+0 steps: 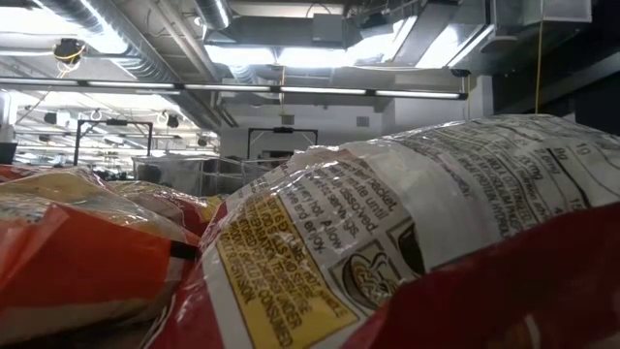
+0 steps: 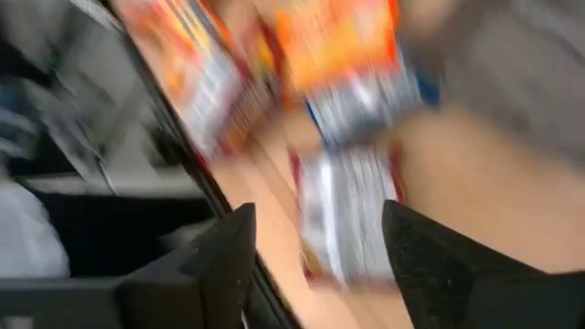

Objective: Sort Maruchan noodles
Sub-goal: Put the red noodle pack into the black bin

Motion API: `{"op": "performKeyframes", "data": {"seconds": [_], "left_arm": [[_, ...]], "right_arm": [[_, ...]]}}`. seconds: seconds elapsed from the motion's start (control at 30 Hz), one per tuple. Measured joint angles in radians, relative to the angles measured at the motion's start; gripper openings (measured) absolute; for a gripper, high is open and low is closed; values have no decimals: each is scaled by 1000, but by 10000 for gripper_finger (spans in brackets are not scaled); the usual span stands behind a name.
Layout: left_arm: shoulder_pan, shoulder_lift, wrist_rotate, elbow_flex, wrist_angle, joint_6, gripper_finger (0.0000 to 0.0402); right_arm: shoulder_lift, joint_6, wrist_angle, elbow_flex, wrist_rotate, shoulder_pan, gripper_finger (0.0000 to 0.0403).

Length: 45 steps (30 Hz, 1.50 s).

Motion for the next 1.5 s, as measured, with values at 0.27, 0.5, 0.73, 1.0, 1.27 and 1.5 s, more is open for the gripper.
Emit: {"op": "performKeyframes", "data": {"seconds": [0.27, 0.5, 0.73, 1.0, 1.27, 1.5], "left_arm": [[0, 0, 0, 0, -46, 0, 141], [0, 0, 0, 0, -64, -1, 141], [0, 0, 0, 0, -100, -4, 141], [0, 0, 0, 0, -102, -9, 141], [0, 0, 0, 0, -103, -35, 141], [0, 0, -1, 0, -107, -35, 141]], "right_arm": [[208, 12, -93, 0, -159, 45, 237], [316, 62, -128, -1, -161, 121, 288], [385, 26, -56, -32, -171, 192, 357], [423, -28, 127, -166, -179, 216, 348], [434, -111, 225, -243, -178, 216, 348], [434, -183, 275, -248, -160, 216, 349]]}}
